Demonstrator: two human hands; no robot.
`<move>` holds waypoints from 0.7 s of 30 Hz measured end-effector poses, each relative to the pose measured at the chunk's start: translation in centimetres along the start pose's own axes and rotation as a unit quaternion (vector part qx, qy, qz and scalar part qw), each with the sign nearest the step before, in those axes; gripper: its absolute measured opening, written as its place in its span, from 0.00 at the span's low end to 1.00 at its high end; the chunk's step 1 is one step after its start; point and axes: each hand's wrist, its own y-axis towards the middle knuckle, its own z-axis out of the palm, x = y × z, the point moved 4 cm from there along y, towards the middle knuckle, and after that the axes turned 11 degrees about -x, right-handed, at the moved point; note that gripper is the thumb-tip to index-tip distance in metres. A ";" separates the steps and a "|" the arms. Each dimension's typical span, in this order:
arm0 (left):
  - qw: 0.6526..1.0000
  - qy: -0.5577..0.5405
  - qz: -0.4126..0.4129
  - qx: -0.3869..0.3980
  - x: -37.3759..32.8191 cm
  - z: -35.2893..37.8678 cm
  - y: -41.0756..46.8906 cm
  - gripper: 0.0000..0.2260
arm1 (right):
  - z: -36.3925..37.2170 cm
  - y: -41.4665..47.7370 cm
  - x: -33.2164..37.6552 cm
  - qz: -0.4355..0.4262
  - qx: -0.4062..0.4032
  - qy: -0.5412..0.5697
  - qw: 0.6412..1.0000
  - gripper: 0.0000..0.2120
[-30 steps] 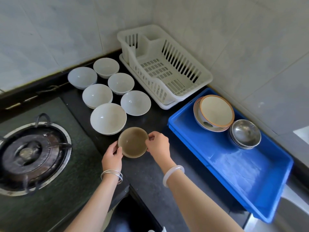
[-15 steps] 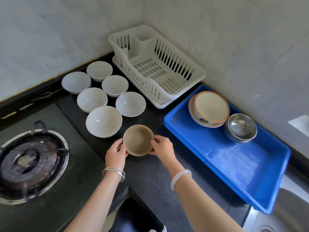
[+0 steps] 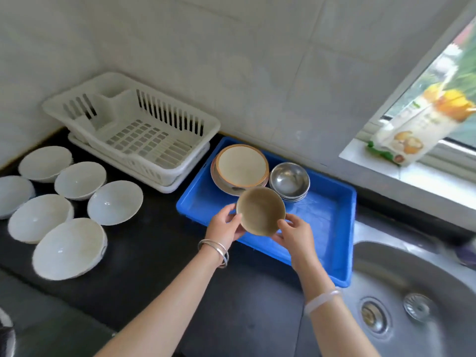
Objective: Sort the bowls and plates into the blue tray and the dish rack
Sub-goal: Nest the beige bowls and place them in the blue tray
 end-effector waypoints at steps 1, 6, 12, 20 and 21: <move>1.000 0.010 -0.012 0.023 0.2 1.9 0.2 0.12 | -1.3 0.9 -0.3 0.018 -0.018 0.016 1.000 0.13; 0.995 0.056 -0.051 0.072 1.8 9.8 1.4 0.13 | -6.5 4.1 -2.2 0.084 -0.092 0.098 0.987 0.13; 0.986 0.079 -0.109 0.102 5.4 16.4 2.9 0.14 | -9.1 6.9 -4.5 0.135 -0.160 0.178 0.961 0.15; 0.985 0.059 -0.129 0.098 8.3 19.7 6.2 0.10 | -8.1 11.0 -5.8 0.182 -0.175 0.215 0.943 0.16; 0.985 0.071 -0.125 0.100 8.5 19.8 6.5 0.09 | -7.9 11.4 -5.8 0.183 -0.179 0.218 0.942 0.16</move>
